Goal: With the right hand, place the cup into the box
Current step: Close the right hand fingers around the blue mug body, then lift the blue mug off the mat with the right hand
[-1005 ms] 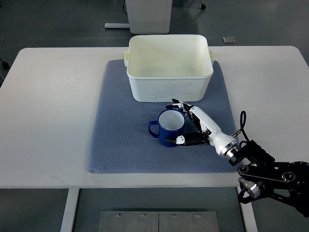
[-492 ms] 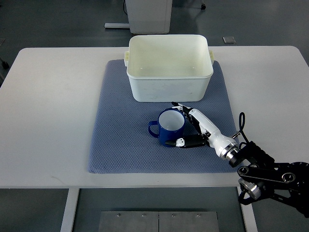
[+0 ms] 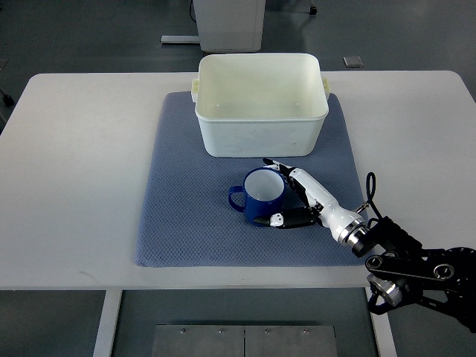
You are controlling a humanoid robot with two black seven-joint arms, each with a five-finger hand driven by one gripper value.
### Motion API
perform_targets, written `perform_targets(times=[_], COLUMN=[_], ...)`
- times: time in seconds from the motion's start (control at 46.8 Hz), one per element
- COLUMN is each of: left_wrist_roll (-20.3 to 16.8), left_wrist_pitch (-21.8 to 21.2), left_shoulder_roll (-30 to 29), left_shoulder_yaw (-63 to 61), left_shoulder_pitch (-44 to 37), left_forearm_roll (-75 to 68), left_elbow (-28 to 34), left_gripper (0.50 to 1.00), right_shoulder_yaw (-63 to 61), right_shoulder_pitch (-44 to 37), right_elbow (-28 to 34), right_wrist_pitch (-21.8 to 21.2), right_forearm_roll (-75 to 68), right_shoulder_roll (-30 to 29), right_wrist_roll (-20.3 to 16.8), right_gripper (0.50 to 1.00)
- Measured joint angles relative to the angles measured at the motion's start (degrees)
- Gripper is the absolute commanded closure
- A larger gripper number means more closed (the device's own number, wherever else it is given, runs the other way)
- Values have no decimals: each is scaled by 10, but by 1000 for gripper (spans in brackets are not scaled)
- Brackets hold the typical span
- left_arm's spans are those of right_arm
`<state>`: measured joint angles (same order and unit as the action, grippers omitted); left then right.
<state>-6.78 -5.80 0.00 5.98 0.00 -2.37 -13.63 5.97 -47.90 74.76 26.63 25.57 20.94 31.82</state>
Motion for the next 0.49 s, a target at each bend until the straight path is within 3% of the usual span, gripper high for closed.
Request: perform_targets(times=[0.321,0.492], left_wrist_roll=[0,0], left_wrist_pitch=[0,0], left_shoulder_roll=[0,0], left_shoulder_yaw=[0,0], left_shoulder_pitch=[0,0], left_forearm_roll=[0,0], left_elbow=[0,0], left_gripper=[500,500], right_shoulder_yaw=[8,15], right_shoulder_pitch=[-5,-7], right_elbow=[0,0], right_wrist_pitch=[0,0], right_forearm_roll=[0,0], right_shoulder_roll=[0,-5], right_wrist_roll=[0,0], right_gripper=[597,651])
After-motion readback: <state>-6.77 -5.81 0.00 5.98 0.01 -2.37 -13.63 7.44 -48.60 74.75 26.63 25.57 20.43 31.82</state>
